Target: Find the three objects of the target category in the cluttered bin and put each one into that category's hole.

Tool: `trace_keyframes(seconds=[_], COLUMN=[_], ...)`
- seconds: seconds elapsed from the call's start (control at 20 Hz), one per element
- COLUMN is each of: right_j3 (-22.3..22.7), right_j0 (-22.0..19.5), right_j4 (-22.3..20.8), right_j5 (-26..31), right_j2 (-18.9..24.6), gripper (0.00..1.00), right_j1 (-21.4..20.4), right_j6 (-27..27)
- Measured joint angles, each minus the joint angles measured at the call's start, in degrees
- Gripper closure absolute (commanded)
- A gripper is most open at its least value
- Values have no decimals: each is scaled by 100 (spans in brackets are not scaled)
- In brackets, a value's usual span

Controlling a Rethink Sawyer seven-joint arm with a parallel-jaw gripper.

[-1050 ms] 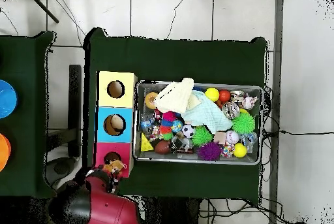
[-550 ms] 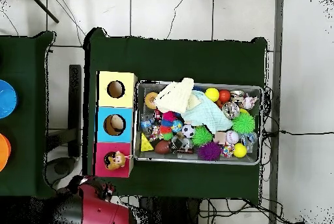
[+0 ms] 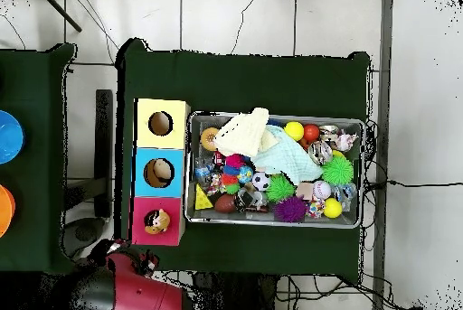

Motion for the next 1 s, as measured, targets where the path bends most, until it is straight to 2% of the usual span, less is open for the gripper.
trace_keyframes(seconds=[0.55,1.0], right_j3=[-224,-224], right_j0=[-41,-607], right_j4=[-52,-97], right_j5=[168,172], right_j2=[-221,-236], gripper=[0,0], right_j1=[-178,-219], right_j6=[0,0])
